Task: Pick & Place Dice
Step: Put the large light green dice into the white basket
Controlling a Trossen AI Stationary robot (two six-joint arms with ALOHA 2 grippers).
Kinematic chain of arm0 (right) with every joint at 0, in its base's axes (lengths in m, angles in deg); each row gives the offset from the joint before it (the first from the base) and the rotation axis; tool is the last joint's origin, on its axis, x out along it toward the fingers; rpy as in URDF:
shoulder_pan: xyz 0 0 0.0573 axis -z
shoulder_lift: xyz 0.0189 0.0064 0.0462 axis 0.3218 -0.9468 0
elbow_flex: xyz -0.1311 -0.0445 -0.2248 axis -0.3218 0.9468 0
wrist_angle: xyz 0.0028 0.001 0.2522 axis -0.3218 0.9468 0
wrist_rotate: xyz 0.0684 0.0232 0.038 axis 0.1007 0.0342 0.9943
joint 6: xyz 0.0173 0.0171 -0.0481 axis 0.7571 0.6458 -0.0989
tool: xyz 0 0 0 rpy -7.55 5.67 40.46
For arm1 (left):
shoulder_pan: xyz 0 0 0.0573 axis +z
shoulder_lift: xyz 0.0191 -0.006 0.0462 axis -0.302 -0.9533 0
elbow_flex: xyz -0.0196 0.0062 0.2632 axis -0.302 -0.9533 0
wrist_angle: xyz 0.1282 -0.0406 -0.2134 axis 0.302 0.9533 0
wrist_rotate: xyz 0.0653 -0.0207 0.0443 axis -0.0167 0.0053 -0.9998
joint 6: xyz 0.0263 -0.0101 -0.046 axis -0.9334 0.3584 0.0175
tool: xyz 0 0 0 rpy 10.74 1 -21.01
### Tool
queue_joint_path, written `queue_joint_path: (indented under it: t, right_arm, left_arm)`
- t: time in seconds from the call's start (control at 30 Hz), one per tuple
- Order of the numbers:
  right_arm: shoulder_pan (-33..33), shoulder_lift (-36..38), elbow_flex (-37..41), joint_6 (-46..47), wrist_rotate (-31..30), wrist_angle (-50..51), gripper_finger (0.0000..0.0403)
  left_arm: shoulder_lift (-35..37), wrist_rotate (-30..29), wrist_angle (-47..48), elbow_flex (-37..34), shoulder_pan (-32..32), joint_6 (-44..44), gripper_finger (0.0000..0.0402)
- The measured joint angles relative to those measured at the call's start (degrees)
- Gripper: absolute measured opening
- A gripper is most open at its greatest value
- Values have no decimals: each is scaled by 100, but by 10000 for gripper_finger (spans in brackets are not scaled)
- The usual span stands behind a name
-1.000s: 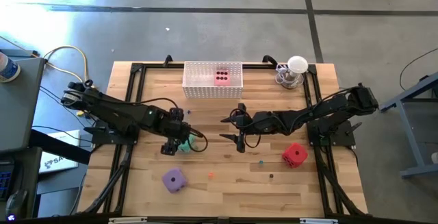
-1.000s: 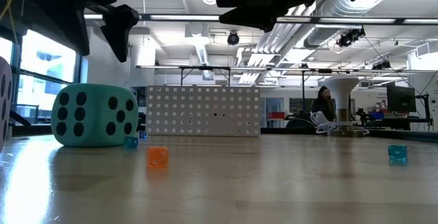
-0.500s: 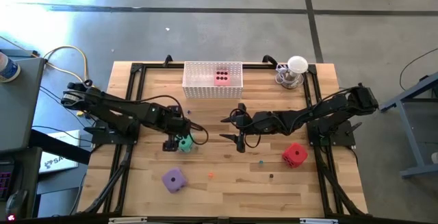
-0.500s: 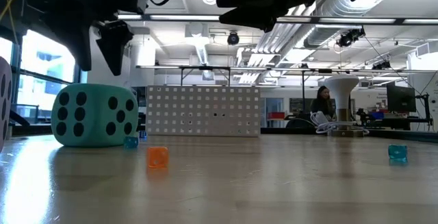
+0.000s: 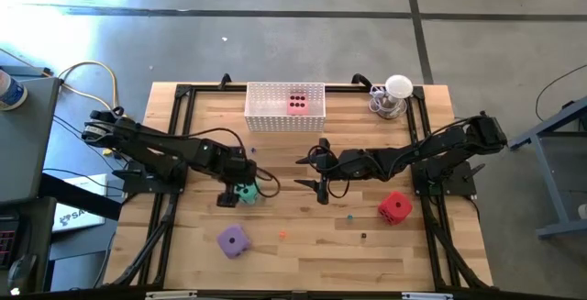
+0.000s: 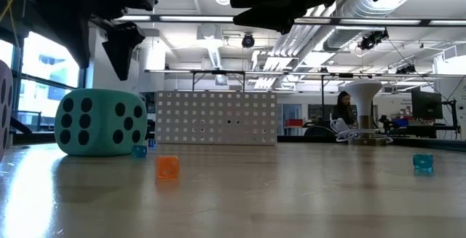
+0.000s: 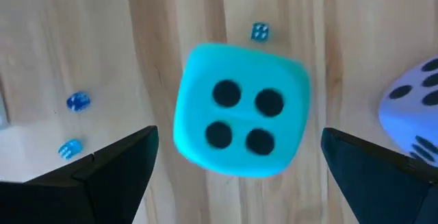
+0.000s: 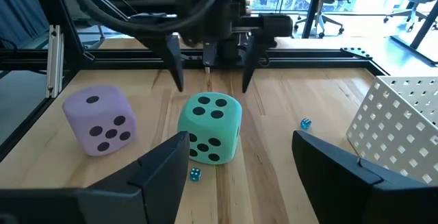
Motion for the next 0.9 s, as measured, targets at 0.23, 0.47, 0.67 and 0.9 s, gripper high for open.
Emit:
queue_joint_path:
  t: [0.23,0.47,0.67,0.9]
  right_arm:
    - [0,0,-1,0,-1,0,250]
    - [0,0,-2,0,-2,0,250]
    - [0,0,-2,0,-1,0,250]
    - [2,0,0,0,-1,0,250]
  left_arm:
    - [0,28,-132,0,5,-4,399]
    - [0,-15,-347,-282,-11,85,399]
    - [0,-22,-386,-321,-50,26,399]
    - [0,-22,-407,-321,-59,19,399]
